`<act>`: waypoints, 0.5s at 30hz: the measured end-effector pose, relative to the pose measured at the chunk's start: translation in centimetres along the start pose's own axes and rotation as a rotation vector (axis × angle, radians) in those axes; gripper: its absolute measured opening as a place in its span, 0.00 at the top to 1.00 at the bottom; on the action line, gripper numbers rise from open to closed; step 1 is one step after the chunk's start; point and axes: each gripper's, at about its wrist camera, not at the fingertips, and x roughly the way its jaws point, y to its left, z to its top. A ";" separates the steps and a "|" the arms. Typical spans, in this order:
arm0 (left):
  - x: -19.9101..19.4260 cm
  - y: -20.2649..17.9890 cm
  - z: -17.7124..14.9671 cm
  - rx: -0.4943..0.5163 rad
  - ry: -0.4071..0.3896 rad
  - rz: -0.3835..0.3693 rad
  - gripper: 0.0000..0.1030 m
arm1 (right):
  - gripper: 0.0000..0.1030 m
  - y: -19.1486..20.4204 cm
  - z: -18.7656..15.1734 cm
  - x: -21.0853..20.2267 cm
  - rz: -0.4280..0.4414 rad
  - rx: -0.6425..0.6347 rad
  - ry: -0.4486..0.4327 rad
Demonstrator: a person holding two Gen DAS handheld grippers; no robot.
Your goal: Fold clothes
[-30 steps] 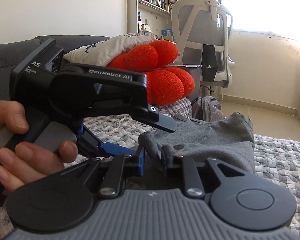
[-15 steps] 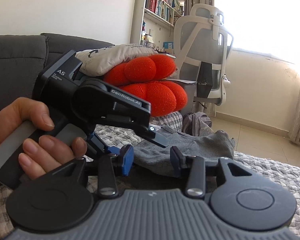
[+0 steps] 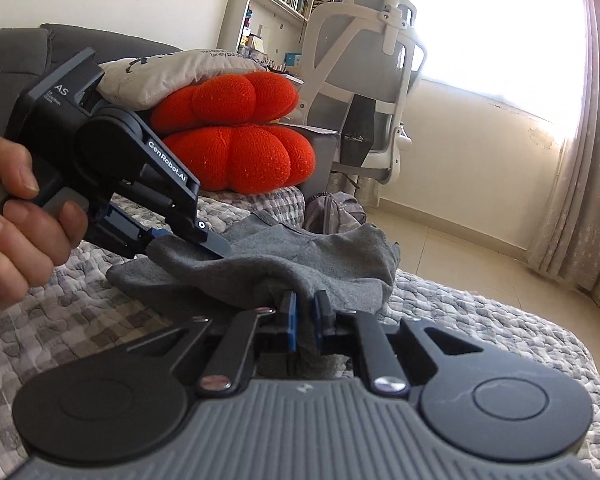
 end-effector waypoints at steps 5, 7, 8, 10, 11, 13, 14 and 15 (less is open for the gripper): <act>-1.2 0.5 0.0 0.004 0.002 0.001 0.89 | 0.90 1.0 -0.3 -0.1 -0.014 -0.077 0.011; -1.7 0.7 0.0 0.006 0.003 0.002 0.88 | 0.90 0.8 -0.5 0.2 -0.034 -0.074 0.031; -1.9 0.8 0.1 0.007 0.004 0.002 0.84 | 0.89 0.7 -0.5 0.3 -0.032 -0.068 0.039; -2.4 1.0 0.1 0.009 0.005 0.003 0.55 | 0.88 0.9 -0.7 0.2 -0.029 -0.085 0.046; -2.6 1.1 0.1 0.010 0.005 0.003 0.39 | 0.87 1.1 -0.8 0.2 -0.028 -0.096 0.049; -3.0 1.3 0.0 0.006 0.008 -0.001 0.35 | 0.87 1.8 -0.9 0.3 -0.029 -0.140 0.064; -3.1 1.5 0.0 0.000 0.011 -0.011 0.34 | 0.87 2.0 -0.9 0.4 -0.027 -0.149 0.070; -3.1 1.5 0.0 -0.005 0.018 -0.018 0.33 | 0.87 1.9 -0.8 0.5 -0.019 -0.142 0.074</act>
